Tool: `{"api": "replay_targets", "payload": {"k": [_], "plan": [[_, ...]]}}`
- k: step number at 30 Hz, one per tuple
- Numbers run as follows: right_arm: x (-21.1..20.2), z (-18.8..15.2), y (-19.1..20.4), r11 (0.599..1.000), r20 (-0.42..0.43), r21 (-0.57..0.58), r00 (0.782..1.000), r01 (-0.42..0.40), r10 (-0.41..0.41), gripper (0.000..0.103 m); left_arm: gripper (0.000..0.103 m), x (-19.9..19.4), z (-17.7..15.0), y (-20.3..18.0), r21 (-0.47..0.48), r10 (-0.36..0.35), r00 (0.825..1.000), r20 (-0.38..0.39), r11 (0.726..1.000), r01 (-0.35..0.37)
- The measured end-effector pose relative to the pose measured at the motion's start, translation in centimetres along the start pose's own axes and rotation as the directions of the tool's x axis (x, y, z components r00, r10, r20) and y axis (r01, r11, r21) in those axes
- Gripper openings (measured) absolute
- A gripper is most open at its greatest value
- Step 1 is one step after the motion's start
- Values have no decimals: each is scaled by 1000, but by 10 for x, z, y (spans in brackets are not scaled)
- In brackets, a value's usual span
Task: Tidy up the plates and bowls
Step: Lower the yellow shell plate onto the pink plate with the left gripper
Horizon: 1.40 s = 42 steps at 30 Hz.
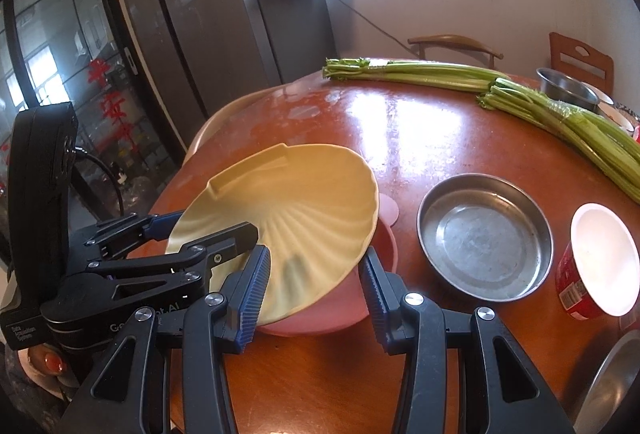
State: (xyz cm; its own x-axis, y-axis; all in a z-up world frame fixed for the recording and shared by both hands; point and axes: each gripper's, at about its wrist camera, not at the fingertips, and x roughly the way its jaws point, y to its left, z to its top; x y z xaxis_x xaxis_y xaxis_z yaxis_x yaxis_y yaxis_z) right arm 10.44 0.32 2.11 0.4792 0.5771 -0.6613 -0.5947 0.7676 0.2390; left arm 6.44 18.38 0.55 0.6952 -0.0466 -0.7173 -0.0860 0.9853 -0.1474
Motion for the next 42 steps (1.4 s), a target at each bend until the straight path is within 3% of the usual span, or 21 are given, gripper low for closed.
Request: {"api": "replay_targets", "payload": {"k": [24,42], "plan": [[9,-15,0,1000,-49,-11,999,-10,10,48,58,31,3,-2,40,65,996,-60,997,-62],[1,-25,4,998,-85,-55,996,-19,14,48,58,43,2,9,8,78,992,-96,997,-77]]}}
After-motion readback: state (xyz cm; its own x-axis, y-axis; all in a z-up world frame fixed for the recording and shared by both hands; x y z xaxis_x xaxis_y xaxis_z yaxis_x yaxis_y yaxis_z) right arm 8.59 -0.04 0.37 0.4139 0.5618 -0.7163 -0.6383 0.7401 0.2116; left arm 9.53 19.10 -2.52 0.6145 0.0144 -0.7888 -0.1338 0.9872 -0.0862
